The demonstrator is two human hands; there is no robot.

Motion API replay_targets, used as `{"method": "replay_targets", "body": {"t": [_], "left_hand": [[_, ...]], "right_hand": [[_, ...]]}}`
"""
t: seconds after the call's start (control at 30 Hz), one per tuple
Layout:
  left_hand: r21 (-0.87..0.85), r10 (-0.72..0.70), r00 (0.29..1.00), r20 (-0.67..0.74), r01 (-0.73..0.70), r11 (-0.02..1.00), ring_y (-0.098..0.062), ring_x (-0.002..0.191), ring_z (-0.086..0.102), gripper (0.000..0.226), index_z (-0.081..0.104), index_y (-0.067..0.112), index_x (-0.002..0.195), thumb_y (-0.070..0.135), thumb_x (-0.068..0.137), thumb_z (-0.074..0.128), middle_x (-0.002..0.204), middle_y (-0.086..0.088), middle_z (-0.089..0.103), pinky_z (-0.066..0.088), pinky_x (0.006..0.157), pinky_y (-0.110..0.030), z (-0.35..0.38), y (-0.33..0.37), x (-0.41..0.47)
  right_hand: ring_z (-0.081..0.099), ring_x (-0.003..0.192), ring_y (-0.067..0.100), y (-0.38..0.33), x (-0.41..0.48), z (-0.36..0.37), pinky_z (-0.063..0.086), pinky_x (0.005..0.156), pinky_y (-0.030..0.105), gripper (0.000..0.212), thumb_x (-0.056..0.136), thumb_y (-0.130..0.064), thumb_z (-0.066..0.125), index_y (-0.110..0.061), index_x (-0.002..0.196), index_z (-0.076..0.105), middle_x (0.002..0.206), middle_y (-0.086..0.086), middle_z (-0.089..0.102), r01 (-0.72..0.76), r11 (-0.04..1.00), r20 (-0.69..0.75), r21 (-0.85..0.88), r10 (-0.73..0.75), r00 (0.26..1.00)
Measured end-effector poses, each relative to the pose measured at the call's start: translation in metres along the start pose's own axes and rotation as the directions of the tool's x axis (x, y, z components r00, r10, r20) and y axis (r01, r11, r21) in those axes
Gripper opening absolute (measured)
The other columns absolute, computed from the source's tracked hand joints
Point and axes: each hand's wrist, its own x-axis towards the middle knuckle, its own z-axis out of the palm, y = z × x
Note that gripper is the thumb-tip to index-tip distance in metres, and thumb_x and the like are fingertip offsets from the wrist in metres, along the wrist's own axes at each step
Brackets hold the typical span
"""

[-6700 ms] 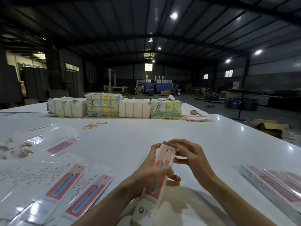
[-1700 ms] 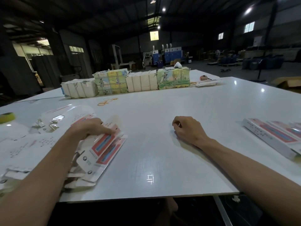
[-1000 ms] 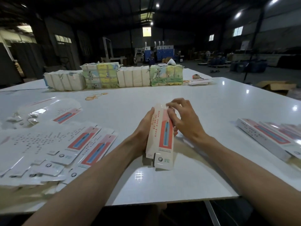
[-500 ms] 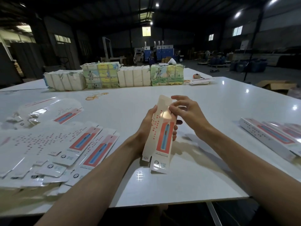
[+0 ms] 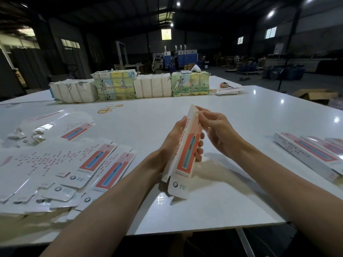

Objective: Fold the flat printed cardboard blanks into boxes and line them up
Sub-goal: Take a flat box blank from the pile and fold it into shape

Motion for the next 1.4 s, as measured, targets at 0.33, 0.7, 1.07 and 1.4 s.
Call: {"method": "replay_targets", "body": {"t": [0.33, 0.7, 1.07, 1.4], "left_hand": [[-0.367, 0.102, 0.985, -0.141, -0.148, 0.918, -0.017, 0.060, 0.060, 0.073, 0.070, 0.008, 0.105, 0.073, 0.101, 0.038, 0.076, -0.009, 0.061, 0.055, 0.056, -0.026, -0.025, -0.002, 0.002], [-0.094, 0.097, 0.967, -0.234, -0.122, 0.988, -0.029, 0.084, 0.078, 0.067, 0.064, 0.030, 0.131, 0.074, 0.103, 0.022, 0.091, -0.012, 0.077, 0.064, 0.075, -0.043, -0.017, -0.008, 0.002], [0.406, 0.543, 0.760, -0.358, -0.397, 0.823, -0.017, 0.101, 0.077, 0.041, 0.031, 0.049, 0.154, 0.047, 0.114, 0.035, 0.130, 0.009, 0.063, 0.066, 0.070, -0.036, -0.014, -0.012, 0.013], [0.453, 0.387, 0.915, -0.118, -0.297, 0.841, -0.013, 0.107, 0.072, 0.115, 0.005, 0.061, 0.154, 0.026, 0.083, 0.089, 0.141, 0.016, 0.046, 0.063, 0.077, -0.026, -0.008, -0.005, 0.003]], "right_hand": [[0.071, 0.115, 0.023, 0.027, -0.008, 0.021, 0.057, 0.099, 0.042, 0.049, 0.100, -0.040, 0.067, -0.028, 0.144, 0.050, 0.118, 0.000, 0.075, 0.015, 0.971, 0.059, -0.237, -0.001, 0.998], [0.077, 0.077, 0.022, 0.015, -0.018, 0.021, 0.063, 0.060, 0.035, 0.056, 0.098, -0.029, 0.070, -0.040, 0.148, 0.046, 0.107, 0.016, 0.076, -0.045, 0.998, 0.111, -0.052, 0.051, 0.993], [0.076, 0.103, 0.026, 0.017, -0.006, 0.013, 0.062, 0.079, 0.026, 0.059, 0.097, -0.046, 0.072, -0.050, 0.149, 0.043, 0.104, 0.007, 0.079, 0.091, 0.963, 0.017, -0.255, -0.090, 0.996], [0.075, 0.105, 0.032, 0.010, -0.007, 0.001, 0.061, 0.094, 0.054, 0.052, 0.098, -0.040, 0.072, -0.047, 0.145, 0.050, 0.113, 0.008, 0.078, 0.032, 0.953, 0.061, -0.302, -0.014, 0.998]]}}
